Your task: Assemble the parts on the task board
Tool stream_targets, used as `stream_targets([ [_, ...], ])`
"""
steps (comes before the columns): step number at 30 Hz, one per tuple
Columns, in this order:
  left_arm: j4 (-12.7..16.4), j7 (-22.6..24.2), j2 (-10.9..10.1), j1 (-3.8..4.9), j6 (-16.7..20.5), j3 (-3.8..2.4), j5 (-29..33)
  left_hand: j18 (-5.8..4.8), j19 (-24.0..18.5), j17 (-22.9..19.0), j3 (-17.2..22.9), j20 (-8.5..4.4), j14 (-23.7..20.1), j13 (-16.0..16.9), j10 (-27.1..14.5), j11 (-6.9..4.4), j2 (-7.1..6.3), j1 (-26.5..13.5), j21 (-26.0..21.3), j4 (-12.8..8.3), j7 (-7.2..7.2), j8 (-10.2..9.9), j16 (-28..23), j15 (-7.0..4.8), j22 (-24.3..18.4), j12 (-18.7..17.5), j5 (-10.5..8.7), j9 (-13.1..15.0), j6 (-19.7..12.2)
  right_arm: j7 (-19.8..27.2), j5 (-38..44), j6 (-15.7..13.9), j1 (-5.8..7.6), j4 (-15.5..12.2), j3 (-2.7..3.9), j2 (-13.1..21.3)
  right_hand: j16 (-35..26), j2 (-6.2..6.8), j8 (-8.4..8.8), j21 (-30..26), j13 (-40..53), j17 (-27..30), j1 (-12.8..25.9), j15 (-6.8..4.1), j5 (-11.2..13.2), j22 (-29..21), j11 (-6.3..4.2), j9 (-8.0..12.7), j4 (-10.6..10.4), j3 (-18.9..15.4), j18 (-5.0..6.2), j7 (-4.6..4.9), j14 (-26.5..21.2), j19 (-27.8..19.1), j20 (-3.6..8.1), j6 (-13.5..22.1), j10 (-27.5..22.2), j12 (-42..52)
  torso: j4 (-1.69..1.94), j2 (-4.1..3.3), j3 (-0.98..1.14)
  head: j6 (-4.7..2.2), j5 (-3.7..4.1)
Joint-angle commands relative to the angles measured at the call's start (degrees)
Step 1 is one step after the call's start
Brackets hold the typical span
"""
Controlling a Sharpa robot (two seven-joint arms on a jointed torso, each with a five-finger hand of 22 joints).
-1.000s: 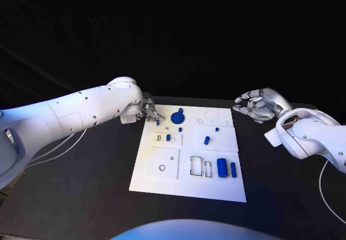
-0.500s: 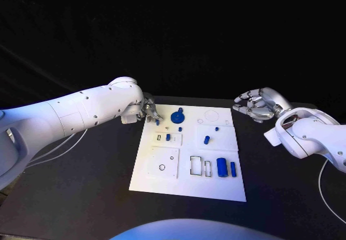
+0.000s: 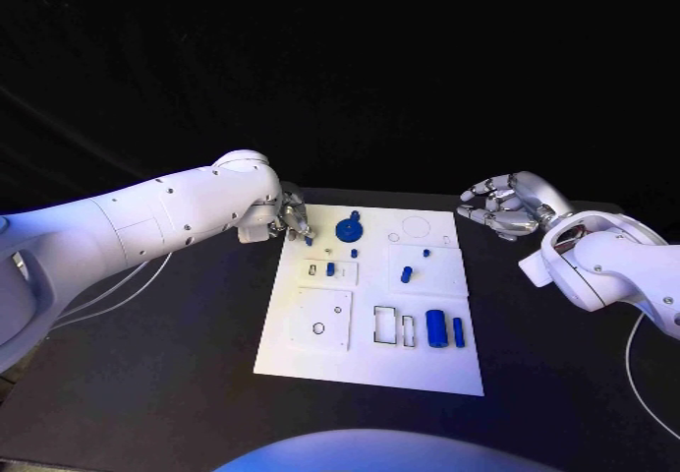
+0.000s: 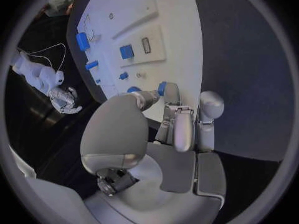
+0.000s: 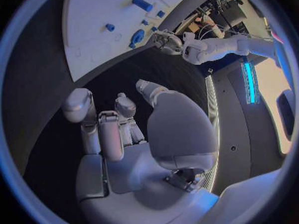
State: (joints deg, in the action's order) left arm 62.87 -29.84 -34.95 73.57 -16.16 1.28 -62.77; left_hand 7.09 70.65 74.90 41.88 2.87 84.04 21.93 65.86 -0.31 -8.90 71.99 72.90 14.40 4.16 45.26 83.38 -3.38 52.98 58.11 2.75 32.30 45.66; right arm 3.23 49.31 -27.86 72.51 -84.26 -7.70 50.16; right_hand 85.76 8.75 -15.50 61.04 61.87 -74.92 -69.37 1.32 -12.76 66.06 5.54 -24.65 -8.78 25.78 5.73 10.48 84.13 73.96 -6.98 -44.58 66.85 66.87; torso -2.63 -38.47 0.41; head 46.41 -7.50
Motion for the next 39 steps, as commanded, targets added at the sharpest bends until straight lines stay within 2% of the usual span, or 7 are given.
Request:
stream_targets([
  [1, 0.0, 1.1, 0.0, 0.00, 0.1, -0.01, 1.7, -0.01, 0.0, 2.8, 5.4, -0.23, 2.8, -0.1, 0.3, -0.02, 0.43, 0.7, 0.3, -4.9, -0.09, 0.4, 0.2, -0.35, 0.1, -0.2, 0.20, 1.4, -0.4, 0.5, 0.3, 0.0, -0.05, 0.0, 0.02, -0.1, -0.2, -0.01, -0.22, -0.2, 0.0, -5.4, 0.3, -0.37, -0.2, 0.0, -0.20, 0.1, -0.4, 0.0, 1.16, -0.17, 3.3, -0.2, 0.13, 0.4, 0.0, 0.0, -0.03, 0.04, 0.00, 0.06, -0.07],
  [12, 2.5, 2.5, -2.5, 0.00, 3.7, -0.06, 7.6, -0.22, 0.8, 3.0, 11.5, -0.36, 2.9, -0.4, 1.3, -0.23, -1.65, -1.1, 1.3, -9.2, -0.18, 2.2, 0.3, -0.56, 1.7, -0.1, 0.82, 2.2, 0.1, 0.5, 0.2, 0.0, -0.08, 0.0, 0.02, 0.0, -0.2, -0.01, -0.22, -0.2, 0.0, -5.4, 0.3, -0.37, -0.2, 0.0, -0.20, 0.1, -0.4, 0.0, 1.16, -0.17, 3.3, -0.2, 0.13, 0.4, 0.0, 0.0, 0.04, 0.12, 0.04, -0.07, -0.35],
  [15, 5.1, 2.7, -4.4, 0.01, 4.6, -0.11, 9.9, -0.33, 1.2, 3.1, 12.6, -0.50, 2.9, -0.5, 1.9, -0.37, -2.40, -2.0, 1.8, -10.2, -0.32, 2.5, 0.3, -0.71, 2.4, -0.1, 2.61, 2.2, 0.6, 0.5, 0.2, 0.0, -0.08, 0.0, 0.02, 0.0, -0.2, -0.01, -0.22, -0.2, 0.0, -5.4, 0.3, -0.37, -0.2, 0.0, -0.20, 0.1, -0.4, 0.0, 1.16, -0.17, 3.3, -0.2, 0.13, 0.4, 0.0, 0.0, 0.09, 0.15, 0.06, -0.03, -0.35],
  [17, 8.0, 2.8, -6.3, 0.02, 5.4, -0.18, 11.5, -0.49, 1.8, 3.1, 13.0, -0.66, 2.9, -0.6, 2.4, -0.54, -3.02, -2.9, 2.4, -10.8, -0.48, 2.6, 0.3, -0.87, 3.4, -0.2, 5.79, 2.2, 1.1, 0.5, 0.1, -0.1, -0.09, 0.0, 0.02, 0.1, -0.2, -0.02, -0.28, -0.3, 0.0, -5.4, 0.3, -0.38, -0.2, -0.1, -0.21, 0.1, -0.5, 0.0, 1.18, -0.17, 3.3, -0.2, 0.13, 0.4, 0.0, 0.0, 0.14, 0.13, 0.05, 0.01, -0.38],
  [25, 15.0, 3.9, -10.2, -0.06, 6.6, -0.24, 11.6, -0.71, 2.4, 3.2, 13.2, -0.85, 3.0, -0.7, 3.0, -0.76, -3.40, -3.7, 3.1, -11.5, -0.70, 2.7, 0.4, -1.07, 4.7, -0.3, 8.14, 2.1, 1.7, 0.5, 0.1, -0.2, -0.09, -0.1, 0.02, 0.2, -0.2, -0.02, -0.28, -0.3, 0.0, -5.4, 0.3, -0.38, -0.2, -0.1, -0.21, 0.1, -0.5, 0.0, 1.18, -0.17, 3.3, -0.2, 0.13, 0.4, 0.0, 0.0, 0.06, 0.07, -0.04, -0.02, -0.75],
  [32, 19.1, 6.1, -12.4, -1.32, 8.1, -0.23, 4.4, -0.86, 2.9, 3.2, 13.3, -0.93, 3.0, -0.5, 3.4, -0.87, -3.71, -4.0, 3.5, -11.8, -0.81, 2.8, 0.4, -1.15, 5.5, -0.1, 8.96, 2.1, 2.0, 0.5, 0.0, -0.1, -0.09, -0.1, 0.02, 0.3, -0.2, -0.02, -0.28, -0.3, 0.0, -5.4, 0.3, -0.38, -0.2, -0.1, -0.21, 0.1, -0.5, 0.0, 1.18, -0.17, 3.3, -0.2, 0.13, 0.4, 0.0, 0.0, 0.03, 0.07, -0.06, -0.10, -0.63],
  [39, 20.3, 5.9, -13.0, -2.80, 8.4, -0.18, 0.7, -0.93, 3.1, 3.2, 13.4, -0.98, 3.0, 0.2, 3.9, -0.95, -3.88, -4.1, 3.7, -12.0, -0.90, 2.9, 0.4, -1.20, 5.9, 0.2, 9.32, 2.1, 2.2, 0.4, 0.0, -0.1, -0.12, -0.1, 0.02, 0.3, -0.2, 0.02, -0.36, -0.3, 0.0, -5.4, 0.3, -0.38, -0.3, 0.0, -0.22, 0.1, -0.5, 0.0, 1.17, -0.19, 3.3, -0.1, 0.14, 0.4, 0.0, 0.0, 0.06, -0.03, -0.07, -0.07, -0.73],
])
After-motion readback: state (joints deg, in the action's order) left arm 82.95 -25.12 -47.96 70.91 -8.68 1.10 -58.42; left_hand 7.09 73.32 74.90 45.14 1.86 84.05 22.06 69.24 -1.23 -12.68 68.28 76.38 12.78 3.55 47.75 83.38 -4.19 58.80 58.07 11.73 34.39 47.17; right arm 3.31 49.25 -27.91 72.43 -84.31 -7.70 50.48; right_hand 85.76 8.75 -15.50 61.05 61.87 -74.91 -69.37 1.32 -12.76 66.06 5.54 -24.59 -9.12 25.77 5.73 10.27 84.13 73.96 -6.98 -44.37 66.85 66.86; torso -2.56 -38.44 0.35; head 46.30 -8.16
